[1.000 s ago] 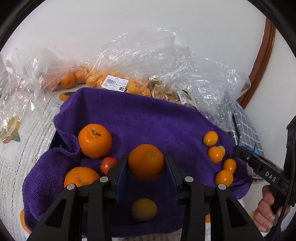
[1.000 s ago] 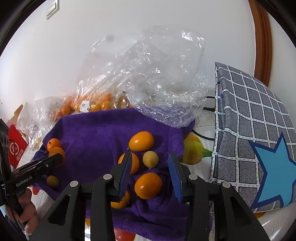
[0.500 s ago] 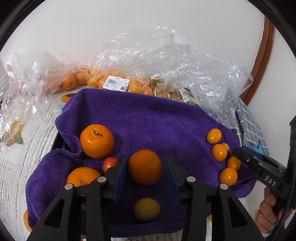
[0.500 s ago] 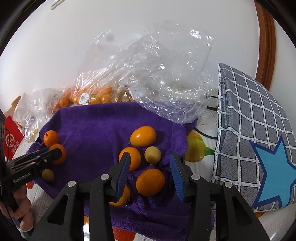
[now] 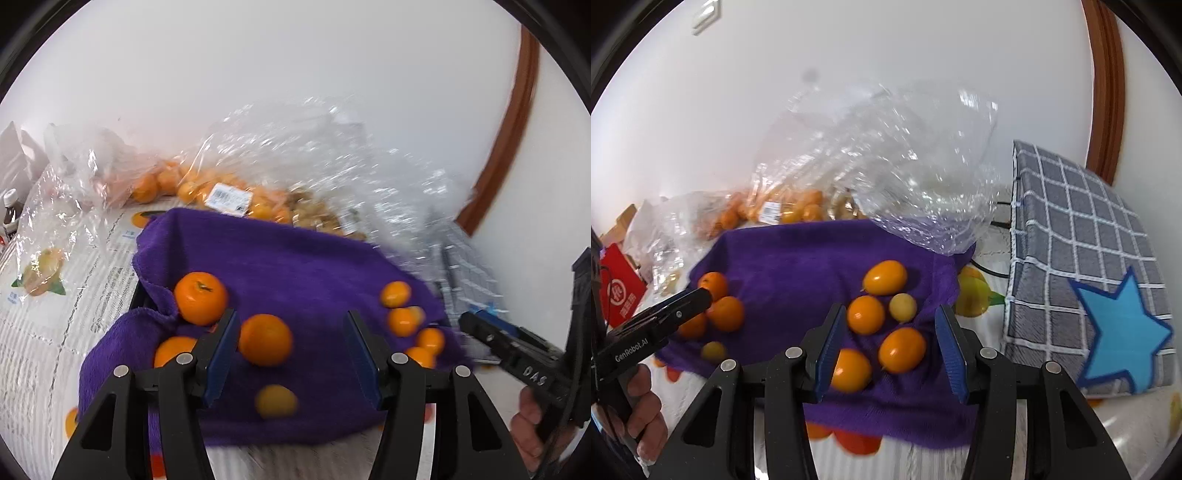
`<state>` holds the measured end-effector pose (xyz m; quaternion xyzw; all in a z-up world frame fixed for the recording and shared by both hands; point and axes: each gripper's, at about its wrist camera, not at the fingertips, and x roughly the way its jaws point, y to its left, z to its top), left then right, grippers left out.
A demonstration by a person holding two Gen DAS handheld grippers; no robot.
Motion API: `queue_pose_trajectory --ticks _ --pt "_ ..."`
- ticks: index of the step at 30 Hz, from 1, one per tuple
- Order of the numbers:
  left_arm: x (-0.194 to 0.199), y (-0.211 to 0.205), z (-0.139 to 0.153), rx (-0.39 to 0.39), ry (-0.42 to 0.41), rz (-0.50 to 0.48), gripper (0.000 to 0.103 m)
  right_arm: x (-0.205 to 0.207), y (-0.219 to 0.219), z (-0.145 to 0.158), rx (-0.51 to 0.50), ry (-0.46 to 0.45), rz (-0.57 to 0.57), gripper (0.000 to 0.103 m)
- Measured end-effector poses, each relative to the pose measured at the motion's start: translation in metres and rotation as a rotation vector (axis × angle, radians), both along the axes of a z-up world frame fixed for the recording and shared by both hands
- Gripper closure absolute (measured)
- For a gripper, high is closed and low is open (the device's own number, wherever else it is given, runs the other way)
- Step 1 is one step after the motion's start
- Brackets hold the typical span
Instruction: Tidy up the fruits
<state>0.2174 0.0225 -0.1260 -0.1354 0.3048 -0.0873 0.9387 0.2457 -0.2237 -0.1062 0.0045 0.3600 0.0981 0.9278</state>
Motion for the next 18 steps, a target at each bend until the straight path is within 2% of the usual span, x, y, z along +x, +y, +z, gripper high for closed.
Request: queue_pose_trajectory --ticks 7,10,13,16,18 --pt "-0.055 -0.008 0.039 0.071 -0.036 0.020 0.037 -0.056 0.002 0.045 -0.031 -0.019 -0.006 0.051" --pt "-0.079 -0.007 0.048 0.107 -0.039 0.047 0.034 -0.087 0.001 0.060 -0.066 -0.045 -0.044 0.051" --pt "-0.102 -0.005 0.056 0.120 -0.037 0.067 0.032 -0.112 -0.006 0.071 -0.044 -0.040 -0.062 0.051" --pt "-0.126 -0.007 0.065 0.139 -0.039 0.079 0.024 -0.142 -0.014 0.082 -0.020 -0.050 -0.072 0.038" --pt "-0.142 -0.010 0.071 0.148 -0.047 0.085 0.021 -0.161 -0.017 0.087 -0.009 -0.055 -0.070 0.024"
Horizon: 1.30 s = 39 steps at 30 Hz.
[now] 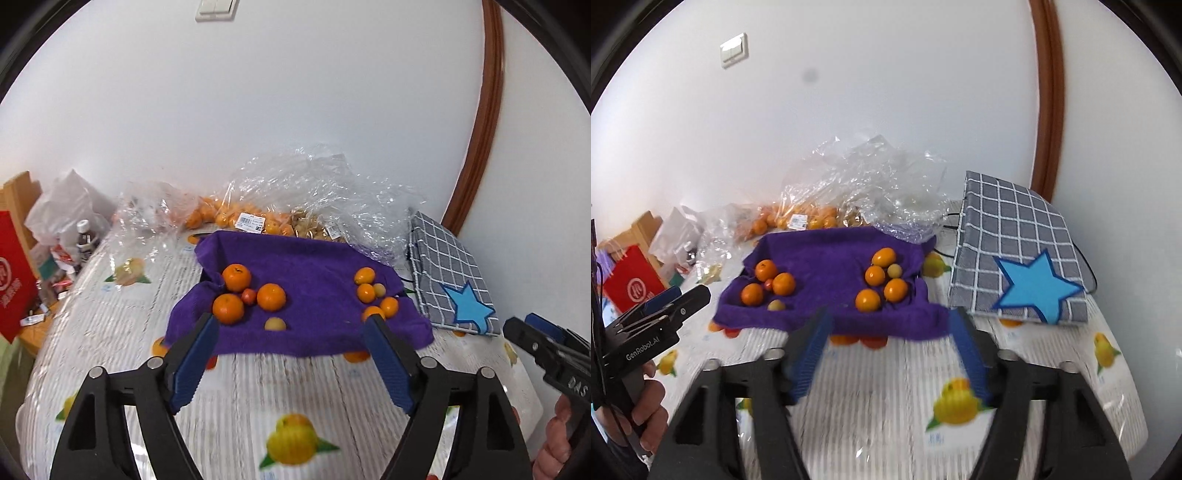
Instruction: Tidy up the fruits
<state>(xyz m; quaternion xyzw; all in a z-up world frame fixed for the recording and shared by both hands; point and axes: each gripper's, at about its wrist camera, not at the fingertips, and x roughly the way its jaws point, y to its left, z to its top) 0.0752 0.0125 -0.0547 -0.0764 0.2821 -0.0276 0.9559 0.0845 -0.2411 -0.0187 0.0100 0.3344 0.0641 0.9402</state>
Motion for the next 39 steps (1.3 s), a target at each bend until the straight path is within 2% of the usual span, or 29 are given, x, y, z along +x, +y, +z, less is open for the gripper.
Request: queue_pose_trajectory --ticks 3,5,7,12,16,20,39 --pt "-0.020 -0.004 0.009 0.025 -0.014 0.011 0.014 -0.024 -0.002 0.008 -0.020 -0.033 -0.003 0.015" --pt "-0.031 -0.005 0.015 0.035 -0.022 0.022 0.009 -0.038 -0.003 0.014 -0.028 -0.051 0.002 0.013" --pt "-0.040 -0.007 0.020 0.042 -0.029 0.021 0.008 -0.046 -0.005 0.017 -0.023 -0.055 0.014 0.008" --pt "-0.053 -0.017 0.026 0.089 -0.039 0.015 0.005 -0.061 -0.008 0.024 -0.050 -0.063 0.019 0.008" --pt "-0.059 -0.019 0.028 0.074 -0.044 0.012 0.005 -0.069 -0.011 0.029 -0.030 -0.085 0.011 0.008" --pt "-0.061 -0.020 0.030 0.098 -0.052 0.025 0.005 -0.073 -0.011 0.034 -0.035 -0.098 0.001 0.008" --pt "-0.067 -0.023 0.035 0.090 -0.060 0.029 0.004 -0.080 -0.011 0.038 -0.040 -0.109 -0.003 0.008"
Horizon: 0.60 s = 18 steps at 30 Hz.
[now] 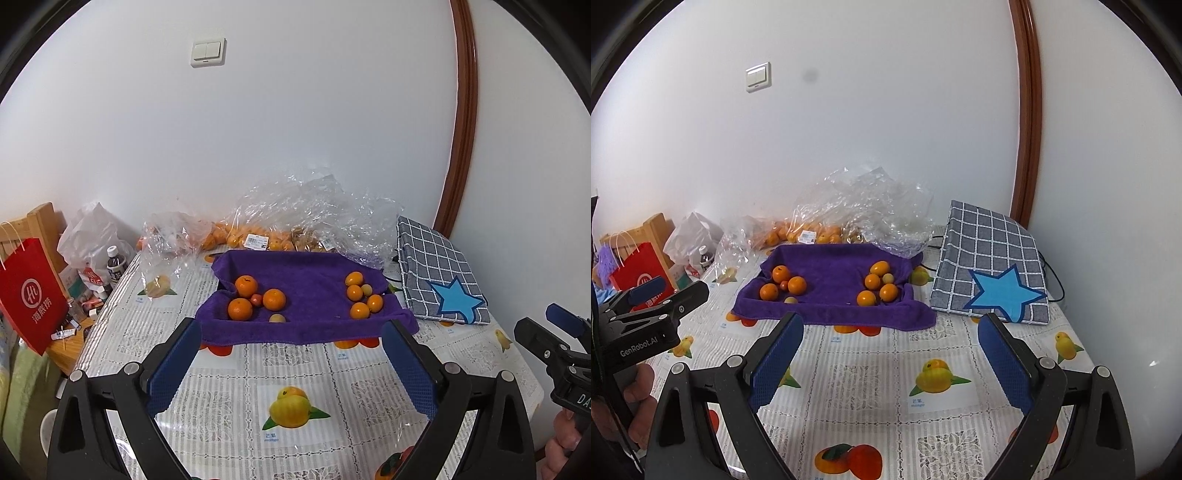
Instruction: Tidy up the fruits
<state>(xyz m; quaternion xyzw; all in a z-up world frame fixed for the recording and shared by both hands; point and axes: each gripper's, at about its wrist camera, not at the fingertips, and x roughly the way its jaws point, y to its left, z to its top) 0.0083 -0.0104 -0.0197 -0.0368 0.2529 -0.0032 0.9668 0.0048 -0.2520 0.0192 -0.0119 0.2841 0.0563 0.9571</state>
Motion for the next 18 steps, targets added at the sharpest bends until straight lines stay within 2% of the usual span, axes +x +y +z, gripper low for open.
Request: queue_pose_trajectory --ticks 18 --pt "-0.0030 -0.0027 0.0011 0.000 -0.007 -0.003 0.004 -0.0015 -0.0026 0.0005 -0.004 -0.007 -0.001 0.008"
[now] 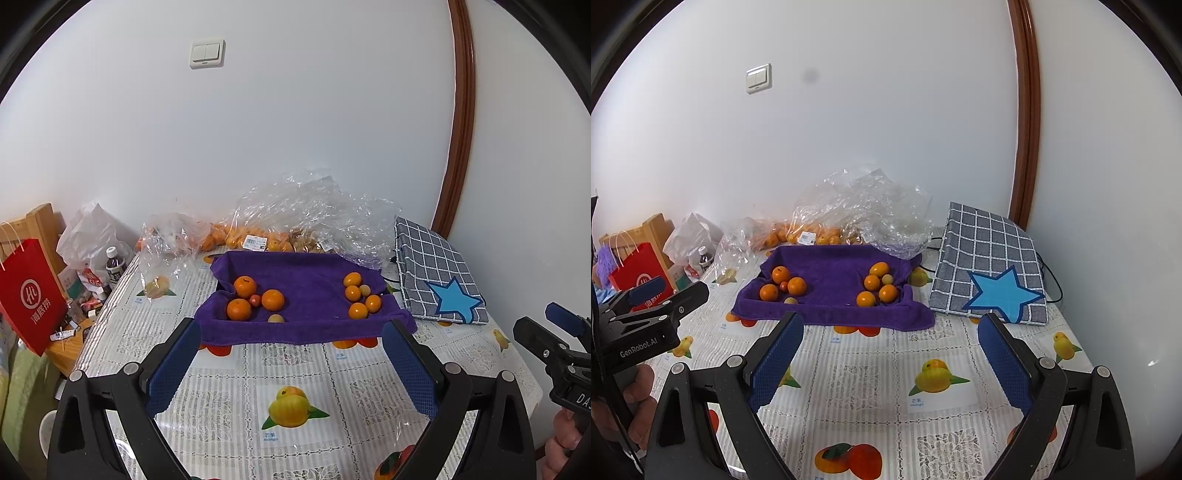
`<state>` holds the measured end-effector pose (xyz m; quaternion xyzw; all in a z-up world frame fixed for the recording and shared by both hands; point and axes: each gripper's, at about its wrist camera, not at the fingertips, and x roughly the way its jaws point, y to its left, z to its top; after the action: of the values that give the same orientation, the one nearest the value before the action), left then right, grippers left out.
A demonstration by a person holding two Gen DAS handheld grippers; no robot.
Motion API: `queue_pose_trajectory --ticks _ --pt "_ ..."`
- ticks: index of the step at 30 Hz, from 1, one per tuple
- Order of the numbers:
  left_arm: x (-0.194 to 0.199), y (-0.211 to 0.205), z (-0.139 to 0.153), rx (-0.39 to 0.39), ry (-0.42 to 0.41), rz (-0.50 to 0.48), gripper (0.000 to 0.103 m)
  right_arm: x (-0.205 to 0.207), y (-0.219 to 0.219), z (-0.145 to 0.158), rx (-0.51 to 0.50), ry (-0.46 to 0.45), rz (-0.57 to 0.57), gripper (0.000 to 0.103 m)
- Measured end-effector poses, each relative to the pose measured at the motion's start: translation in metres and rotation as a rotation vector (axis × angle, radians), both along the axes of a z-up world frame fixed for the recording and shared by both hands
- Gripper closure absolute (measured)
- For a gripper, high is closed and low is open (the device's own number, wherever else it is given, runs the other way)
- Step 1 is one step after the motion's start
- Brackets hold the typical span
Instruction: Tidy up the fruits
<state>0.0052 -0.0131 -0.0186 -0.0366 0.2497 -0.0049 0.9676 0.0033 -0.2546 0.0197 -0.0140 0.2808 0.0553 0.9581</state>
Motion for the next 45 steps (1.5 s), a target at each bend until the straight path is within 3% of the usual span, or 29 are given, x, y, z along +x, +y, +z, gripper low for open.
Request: queue_pose_trajectory --ticks 45 --pt "-0.0010 0.0017 0.0016 -0.011 -0.002 0.005 0.003 -0.0085 0.0016 0.0049 -0.002 -0.020 0.009 0.008"
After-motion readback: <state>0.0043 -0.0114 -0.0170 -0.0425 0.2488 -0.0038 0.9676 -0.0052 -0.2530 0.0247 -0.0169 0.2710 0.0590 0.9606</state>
